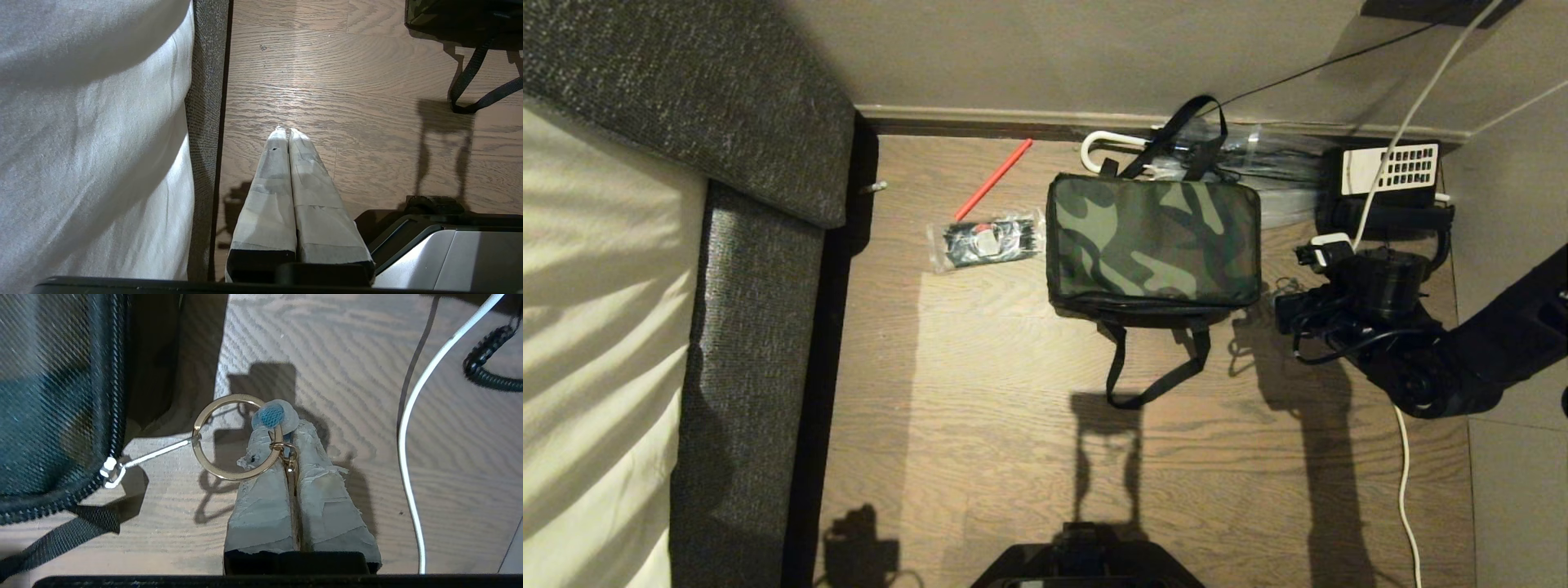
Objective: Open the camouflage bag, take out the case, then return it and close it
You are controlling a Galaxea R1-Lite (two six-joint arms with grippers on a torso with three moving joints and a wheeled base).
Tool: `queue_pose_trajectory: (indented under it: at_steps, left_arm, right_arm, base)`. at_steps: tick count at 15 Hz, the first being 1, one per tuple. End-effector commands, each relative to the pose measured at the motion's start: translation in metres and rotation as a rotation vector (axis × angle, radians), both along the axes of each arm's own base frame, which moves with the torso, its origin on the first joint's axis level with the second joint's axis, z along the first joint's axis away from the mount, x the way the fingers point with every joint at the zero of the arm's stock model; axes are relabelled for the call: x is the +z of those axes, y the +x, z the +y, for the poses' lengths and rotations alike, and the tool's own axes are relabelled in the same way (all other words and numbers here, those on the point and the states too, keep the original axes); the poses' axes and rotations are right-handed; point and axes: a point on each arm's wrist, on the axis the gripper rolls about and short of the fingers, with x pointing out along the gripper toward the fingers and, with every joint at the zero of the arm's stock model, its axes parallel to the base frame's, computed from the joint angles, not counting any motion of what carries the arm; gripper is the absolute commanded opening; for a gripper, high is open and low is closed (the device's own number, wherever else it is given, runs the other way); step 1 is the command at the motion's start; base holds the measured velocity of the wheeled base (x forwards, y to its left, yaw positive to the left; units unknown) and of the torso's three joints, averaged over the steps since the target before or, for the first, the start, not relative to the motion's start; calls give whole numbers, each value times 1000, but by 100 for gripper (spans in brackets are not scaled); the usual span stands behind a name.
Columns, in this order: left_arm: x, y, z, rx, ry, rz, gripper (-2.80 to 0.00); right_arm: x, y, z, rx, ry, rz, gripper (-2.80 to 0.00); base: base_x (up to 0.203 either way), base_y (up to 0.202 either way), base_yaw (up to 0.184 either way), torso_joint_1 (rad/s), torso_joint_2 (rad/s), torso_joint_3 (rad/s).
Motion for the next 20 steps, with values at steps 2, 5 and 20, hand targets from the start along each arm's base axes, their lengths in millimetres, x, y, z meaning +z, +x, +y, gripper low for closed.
queue_pose_trajectory:
  at_steps: [2,5,20]
  left_arm:
    - [-1,0,0,0,0,3,-280]
    - [0,0,0,0,0,2,-280]
    - [-1,0,0,0,0,3,-280]
  right_arm:
    - [-4,-1,0,0,-5,14,0]
    - [-9,-6,1,6,-5,40,0]
    - [80,-180,15,210,-4,19,-280]
  base:
    - [0,0,0,0,0,0]
    - [0,0,0,0,0,0]
    - [0,0,0,0,0,0]
